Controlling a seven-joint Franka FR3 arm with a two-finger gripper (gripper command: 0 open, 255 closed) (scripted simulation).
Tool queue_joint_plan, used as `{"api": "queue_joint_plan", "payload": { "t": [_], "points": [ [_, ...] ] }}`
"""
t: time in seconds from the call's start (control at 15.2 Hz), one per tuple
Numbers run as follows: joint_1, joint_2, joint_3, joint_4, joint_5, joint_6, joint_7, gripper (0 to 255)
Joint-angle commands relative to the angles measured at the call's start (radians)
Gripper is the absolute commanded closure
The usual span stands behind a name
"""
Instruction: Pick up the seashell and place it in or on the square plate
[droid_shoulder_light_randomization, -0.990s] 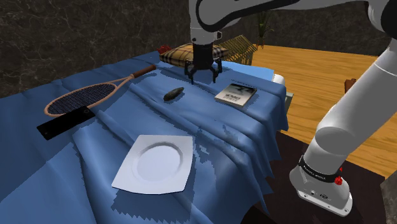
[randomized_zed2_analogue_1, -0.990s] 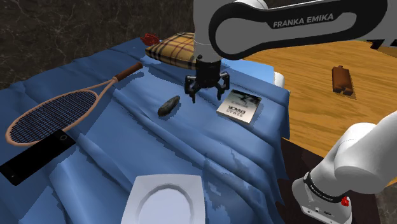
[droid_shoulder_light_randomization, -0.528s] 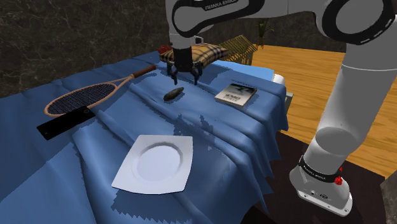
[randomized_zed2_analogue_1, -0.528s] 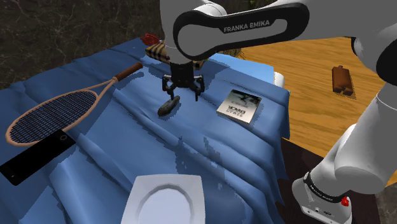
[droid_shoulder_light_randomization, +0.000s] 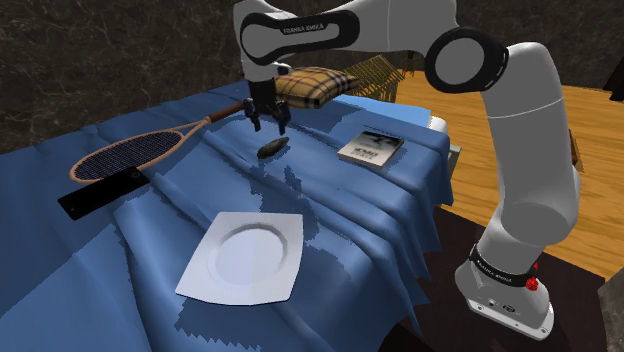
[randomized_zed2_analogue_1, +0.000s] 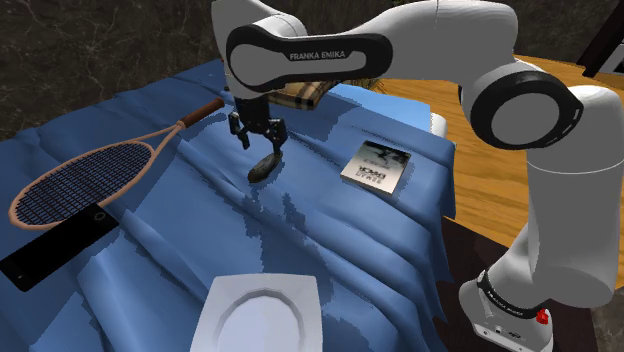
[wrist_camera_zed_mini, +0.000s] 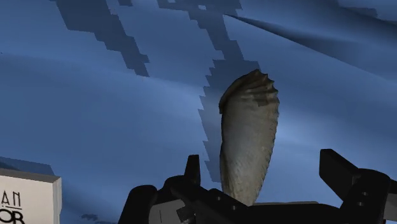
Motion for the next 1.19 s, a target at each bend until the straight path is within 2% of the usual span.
{"api": "queue_joint_plan", "payload": {
  "t": [0.0,0.4,0.92,0.99,1.12],
  "points": [
    [0.001,0.020,-0.007,0.000,-0.003,0.019,0.017,0],
    [-0.009,0.010,-0.007,-0.091,-0.002,0.099,0.020,0],
    [-0.009,0.010,-0.007,-0.091,-0.002,0.099,0.020,0],
    [-0.009,0.010,-0.007,-0.091,-0.002,0.099,0.020,255],
    [-0.009,0.010,-0.007,-0.091,-0.002,0.099,0.020,255]
  ]
}}
